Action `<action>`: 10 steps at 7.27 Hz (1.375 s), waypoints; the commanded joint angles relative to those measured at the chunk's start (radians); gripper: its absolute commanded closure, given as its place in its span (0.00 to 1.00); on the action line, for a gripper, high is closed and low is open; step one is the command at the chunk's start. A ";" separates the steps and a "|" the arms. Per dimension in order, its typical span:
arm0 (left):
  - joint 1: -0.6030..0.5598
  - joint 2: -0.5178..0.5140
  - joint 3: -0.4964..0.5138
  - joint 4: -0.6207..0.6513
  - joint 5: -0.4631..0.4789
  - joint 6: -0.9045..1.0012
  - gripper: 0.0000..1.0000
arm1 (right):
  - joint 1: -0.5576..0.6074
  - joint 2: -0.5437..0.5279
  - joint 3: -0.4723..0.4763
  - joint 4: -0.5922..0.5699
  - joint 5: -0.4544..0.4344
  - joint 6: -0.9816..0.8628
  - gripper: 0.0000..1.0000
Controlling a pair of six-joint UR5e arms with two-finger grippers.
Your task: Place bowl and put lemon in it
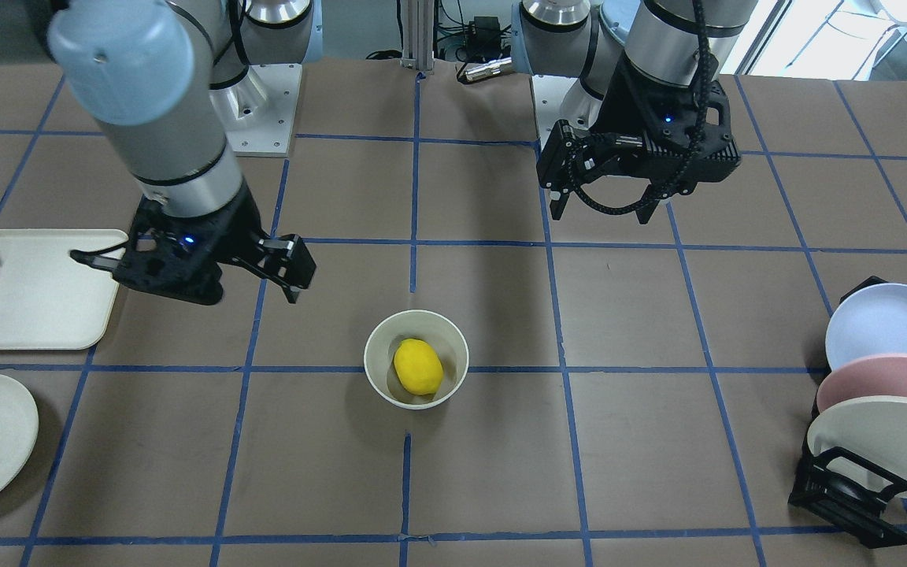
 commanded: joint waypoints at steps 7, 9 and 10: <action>0.004 0.005 -0.001 0.002 0.000 0.002 0.00 | -0.091 -0.174 0.049 0.181 -0.005 -0.121 0.00; 0.004 0.005 -0.002 0.002 0.000 0.002 0.00 | -0.094 -0.177 0.046 0.181 -0.006 -0.169 0.00; 0.002 0.004 -0.002 0.002 0.000 0.002 0.00 | -0.096 -0.177 0.046 0.181 -0.006 -0.169 0.00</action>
